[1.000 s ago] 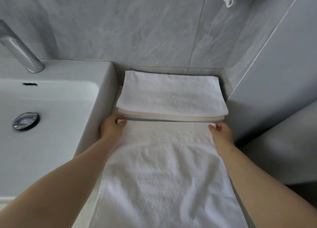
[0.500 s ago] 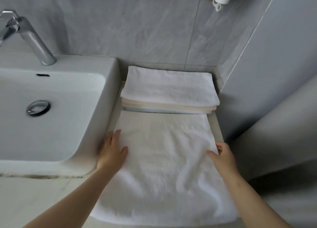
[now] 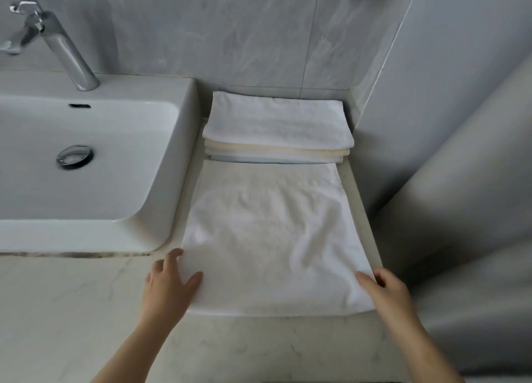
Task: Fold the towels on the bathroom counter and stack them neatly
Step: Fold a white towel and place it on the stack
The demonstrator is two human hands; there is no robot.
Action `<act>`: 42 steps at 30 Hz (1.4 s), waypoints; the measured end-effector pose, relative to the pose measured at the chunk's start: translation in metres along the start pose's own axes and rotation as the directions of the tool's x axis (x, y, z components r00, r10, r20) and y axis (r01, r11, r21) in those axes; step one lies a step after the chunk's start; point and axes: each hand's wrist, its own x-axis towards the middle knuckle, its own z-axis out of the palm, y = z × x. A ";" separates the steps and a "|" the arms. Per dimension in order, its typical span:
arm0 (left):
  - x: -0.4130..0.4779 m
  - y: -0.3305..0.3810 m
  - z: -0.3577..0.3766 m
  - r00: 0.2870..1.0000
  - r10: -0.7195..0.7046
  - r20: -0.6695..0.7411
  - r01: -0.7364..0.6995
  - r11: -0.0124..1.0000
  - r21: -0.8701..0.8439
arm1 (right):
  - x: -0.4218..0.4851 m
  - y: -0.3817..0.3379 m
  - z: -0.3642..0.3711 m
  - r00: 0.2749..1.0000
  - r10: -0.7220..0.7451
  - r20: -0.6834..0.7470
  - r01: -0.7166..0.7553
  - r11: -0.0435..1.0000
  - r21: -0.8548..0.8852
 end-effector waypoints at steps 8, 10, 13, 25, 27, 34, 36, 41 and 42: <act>-0.013 -0.022 -0.016 0.982 -0.112 0.153 0.123 0.990 -0.069 | -0.010 0.012 -0.012 0.995 0.063 0.083 -0.062 0.998 -0.011; -0.014 -0.026 -0.018 0.982 -0.096 0.161 0.103 0.994 -0.036 | -0.010 0.013 -0.014 0.996 0.071 0.057 -0.071 0.997 -0.010; -0.014 -0.033 -0.018 0.991 -0.088 0.099 0.087 0.996 0.021 | -0.013 0.019 -0.015 0.995 0.094 0.017 -0.093 0.995 -0.026; -0.028 -0.040 -0.008 0.976 0.112 -0.188 -0.056 0.959 0.278 | -0.029 0.022 0.005 0.934 -0.298 -0.198 0.117 0.778 -0.618; -0.027 -0.031 0.000 0.892 0.363 -0.268 -0.274 0.908 0.318 | -0.035 0.011 0.025 0.778 -0.608 -0.158 0.354 0.632 -0.690; -0.032 0.016 0.054 0.792 0.597 0.130 -0.580 0.669 0.464 | -0.043 0.009 0.096 0.747 -0.565 0.351 0.591 0.321 -0.740; -0.032 0.004 0.060 0.803 0.565 0.192 -0.577 0.654 0.489 | -0.040 0.023 0.086 0.815 -0.460 0.352 0.533 0.358 -0.767; -0.026 -0.022 0.048 0.828 0.540 0.150 -0.533 0.677 0.508 | -0.033 0.045 0.048 0.903 -0.385 0.188 0.360 0.444 -0.820; -0.026 -0.025 0.045 0.838 0.523 0.153 -0.520 0.686 0.509 | -0.031 0.048 0.044 0.914 -0.375 0.154 0.331 0.472 -0.817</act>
